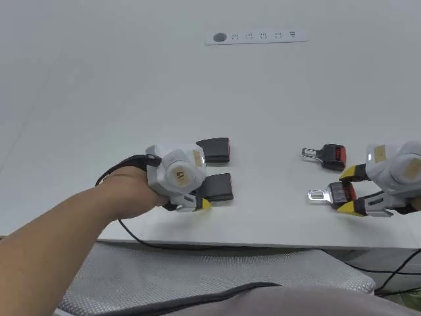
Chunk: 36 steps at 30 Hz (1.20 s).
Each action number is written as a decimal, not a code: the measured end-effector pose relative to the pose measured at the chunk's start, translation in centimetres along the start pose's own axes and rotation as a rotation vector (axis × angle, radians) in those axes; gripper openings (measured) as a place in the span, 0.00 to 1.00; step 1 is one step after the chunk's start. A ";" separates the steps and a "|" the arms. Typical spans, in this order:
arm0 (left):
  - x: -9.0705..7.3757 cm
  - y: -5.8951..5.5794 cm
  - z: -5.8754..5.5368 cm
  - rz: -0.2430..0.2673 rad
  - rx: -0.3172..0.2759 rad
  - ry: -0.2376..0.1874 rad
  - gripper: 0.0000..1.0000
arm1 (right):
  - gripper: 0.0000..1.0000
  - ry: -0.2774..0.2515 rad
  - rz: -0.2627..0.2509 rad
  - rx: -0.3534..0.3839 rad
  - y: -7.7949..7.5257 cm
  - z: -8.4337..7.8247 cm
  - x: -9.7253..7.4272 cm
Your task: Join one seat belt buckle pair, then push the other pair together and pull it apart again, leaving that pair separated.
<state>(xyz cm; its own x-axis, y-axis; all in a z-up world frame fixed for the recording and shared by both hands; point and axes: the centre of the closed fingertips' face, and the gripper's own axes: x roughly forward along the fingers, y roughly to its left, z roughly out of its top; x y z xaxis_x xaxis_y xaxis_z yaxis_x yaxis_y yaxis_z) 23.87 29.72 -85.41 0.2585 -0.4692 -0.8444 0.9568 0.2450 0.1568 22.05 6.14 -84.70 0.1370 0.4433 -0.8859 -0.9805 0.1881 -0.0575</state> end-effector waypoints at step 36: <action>0.6 -0.5 0.4 -0.105 0.124 -0.002 0.33 | 0.35 0.029 0.067 -0.017 -0.2 -0.5 1.0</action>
<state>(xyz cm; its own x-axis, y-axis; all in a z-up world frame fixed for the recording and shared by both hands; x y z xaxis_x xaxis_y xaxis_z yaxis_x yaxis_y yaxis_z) 23.58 28.99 -85.81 0.1566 -0.4887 -0.8583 0.9876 0.0883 0.1299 22.33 6.08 -85.80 0.0673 0.4287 -0.9010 -0.9895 0.1444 -0.0052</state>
